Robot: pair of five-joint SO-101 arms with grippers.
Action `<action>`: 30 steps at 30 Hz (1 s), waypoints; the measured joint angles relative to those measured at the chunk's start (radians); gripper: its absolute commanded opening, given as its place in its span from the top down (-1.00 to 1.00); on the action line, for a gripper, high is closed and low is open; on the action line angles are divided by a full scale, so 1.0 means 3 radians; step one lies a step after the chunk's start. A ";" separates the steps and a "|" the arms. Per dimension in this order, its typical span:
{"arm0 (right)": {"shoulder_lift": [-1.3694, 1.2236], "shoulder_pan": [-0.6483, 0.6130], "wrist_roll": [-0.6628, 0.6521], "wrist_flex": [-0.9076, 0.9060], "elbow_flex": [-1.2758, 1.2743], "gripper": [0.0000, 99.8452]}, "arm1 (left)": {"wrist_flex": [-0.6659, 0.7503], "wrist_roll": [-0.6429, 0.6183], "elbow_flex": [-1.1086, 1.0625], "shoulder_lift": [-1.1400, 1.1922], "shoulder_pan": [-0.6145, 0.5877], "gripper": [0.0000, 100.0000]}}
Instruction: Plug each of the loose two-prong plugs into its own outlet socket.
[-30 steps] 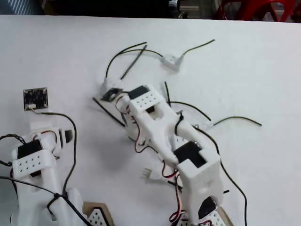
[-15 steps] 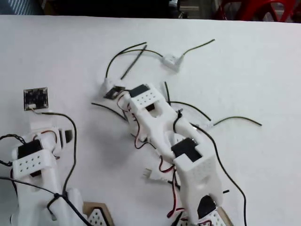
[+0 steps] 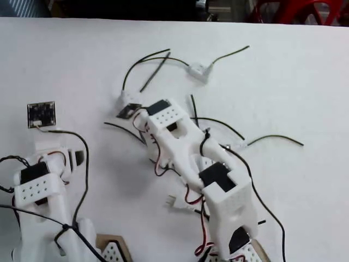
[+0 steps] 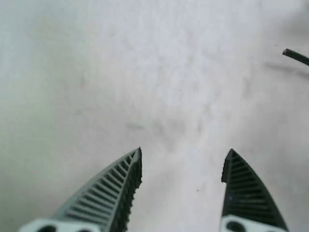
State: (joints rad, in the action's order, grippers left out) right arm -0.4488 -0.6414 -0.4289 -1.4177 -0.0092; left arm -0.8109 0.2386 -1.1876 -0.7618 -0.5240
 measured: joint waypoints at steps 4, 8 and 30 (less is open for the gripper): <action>0.0000 0.0005 0.0000 -0.0026 0.0000 0.85 | 0.0000 0.0000 0.0000 0.0000 0.0000 0.46; 0.0000 0.0000 0.0000 -0.0077 0.0000 0.83 | 0.0000 0.0000 0.0000 0.0000 0.0000 0.46; 0.0460 -0.0046 0.0000 -0.0460 0.0072 0.97 | 0.0000 0.0000 0.0000 0.0000 0.0000 0.46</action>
State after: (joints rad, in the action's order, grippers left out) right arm -0.3107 -0.6552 -0.4289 -1.5558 0.0123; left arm -0.8109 0.2386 -1.1876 -0.7618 -0.5240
